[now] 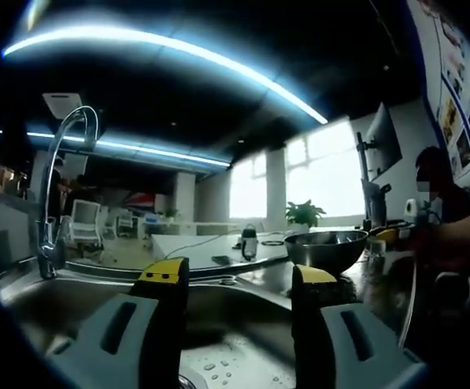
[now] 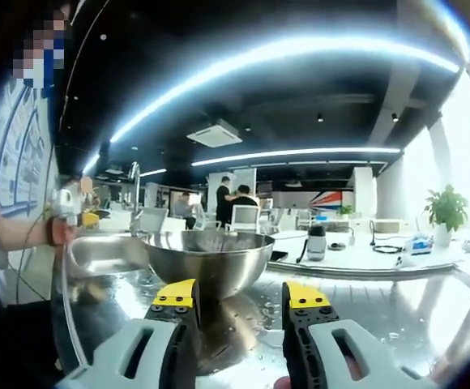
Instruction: Pick up bowl with dirty water move over sink pour dirty water into sink return bowl to place
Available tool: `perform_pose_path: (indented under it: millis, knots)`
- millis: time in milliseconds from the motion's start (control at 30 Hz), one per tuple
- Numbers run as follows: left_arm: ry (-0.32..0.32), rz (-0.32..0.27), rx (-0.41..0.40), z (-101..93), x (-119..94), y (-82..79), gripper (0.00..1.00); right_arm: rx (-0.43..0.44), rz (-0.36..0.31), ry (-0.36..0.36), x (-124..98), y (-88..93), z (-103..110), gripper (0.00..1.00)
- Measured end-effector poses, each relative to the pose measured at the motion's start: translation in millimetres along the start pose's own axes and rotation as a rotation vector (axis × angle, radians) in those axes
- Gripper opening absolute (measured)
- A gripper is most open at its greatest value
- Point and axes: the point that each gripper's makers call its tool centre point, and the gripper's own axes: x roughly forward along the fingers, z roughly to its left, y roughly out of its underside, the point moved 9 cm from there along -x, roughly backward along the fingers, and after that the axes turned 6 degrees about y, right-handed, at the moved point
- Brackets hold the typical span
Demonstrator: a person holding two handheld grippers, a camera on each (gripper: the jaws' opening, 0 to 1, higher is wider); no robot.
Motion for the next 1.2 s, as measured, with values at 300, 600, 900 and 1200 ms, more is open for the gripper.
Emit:
perform_pose_path:
  millis: [300, 600, 900, 1200]
  knots:
    - [0.034, -0.018, -0.02, 0.0, -3, -2.6, 0.47, -0.064, 0.052, -0.006, 2, 5.0, 7, 0.29]
    - [0.014, -0.002, -0.004, 2.6, -2, -0.1, 0.47, 0.025, 0.031, 0.009, -1, 2.3, 0, 0.28]
    - [0.064, 0.024, 0.029, -4.1, 2, 2.1, 0.51, -0.002, 0.066, -0.001, -2, -32.6, -3, 0.31]
    - [0.085, 0.007, 0.001, -2.2, 1, 1.8, 0.5, -0.002, 0.096, 0.007, 17, -77.9, -8, 0.2]
